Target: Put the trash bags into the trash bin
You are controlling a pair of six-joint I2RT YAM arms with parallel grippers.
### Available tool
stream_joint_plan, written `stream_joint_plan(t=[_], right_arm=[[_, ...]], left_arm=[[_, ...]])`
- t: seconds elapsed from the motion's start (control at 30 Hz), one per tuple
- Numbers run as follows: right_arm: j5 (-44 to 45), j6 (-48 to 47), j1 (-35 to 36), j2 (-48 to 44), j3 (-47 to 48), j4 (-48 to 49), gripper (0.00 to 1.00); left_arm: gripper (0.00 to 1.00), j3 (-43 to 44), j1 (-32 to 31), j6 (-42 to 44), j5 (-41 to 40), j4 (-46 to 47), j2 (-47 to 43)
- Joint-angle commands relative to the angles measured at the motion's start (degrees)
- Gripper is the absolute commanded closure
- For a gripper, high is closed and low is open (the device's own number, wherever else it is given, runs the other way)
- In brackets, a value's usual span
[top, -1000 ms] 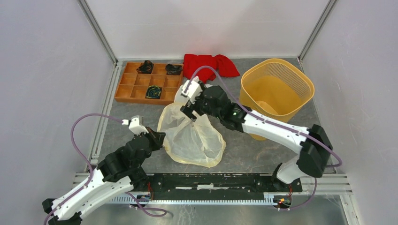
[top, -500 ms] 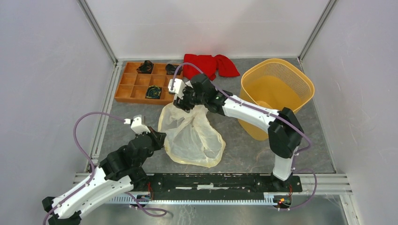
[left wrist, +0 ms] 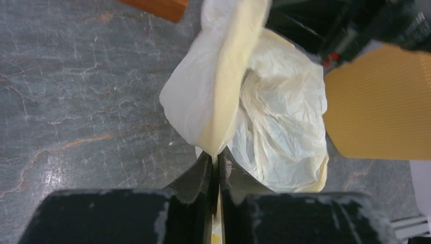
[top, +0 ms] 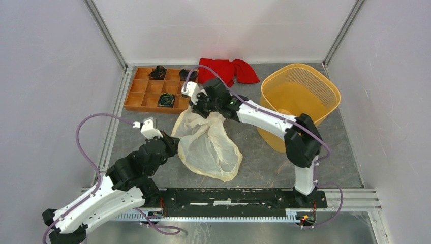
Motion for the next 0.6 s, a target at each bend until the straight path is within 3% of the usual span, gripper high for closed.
stream_joint_plan(t=[0.0, 0.13, 0.27, 0.43, 0.47, 0.57], right_arm=[[11.7, 11.6, -0.1, -15.4, -9.7, 5.8, 1.00], [22.2, 14.2, -0.2, -24.4, -17.2, 3.8, 1.00], [31.3, 18.8, -0.5, -31.1, -22.7, 4.5, 1.00], [36.3, 23.0, -1.2, -34.5, -26.3, 7.3, 1.00], [37.4, 23.8, -1.5, -34.5, -26.5, 7.2, 1.00], [39.6, 26.5, -2.9, -34.8, -27.6, 6.9, 1.00]], left_arm=[[0.83, 4.4, -0.1, 4.9, -4.8, 4.8, 2.5], [0.81, 9.5, 0.0, 18.4, -5.3, 12.3, 8.6], [0.83, 17.3, 3.2, 29.8, -3.4, 14.7, 20.2], [0.86, 26.3, 22.3, 29.0, 19.8, 11.9, 31.3], [0.82, 26.7, 25.0, 28.2, 23.5, 11.5, 31.8], [0.47, 23.7, 26.4, 26.8, 28.9, 12.9, 28.7]])
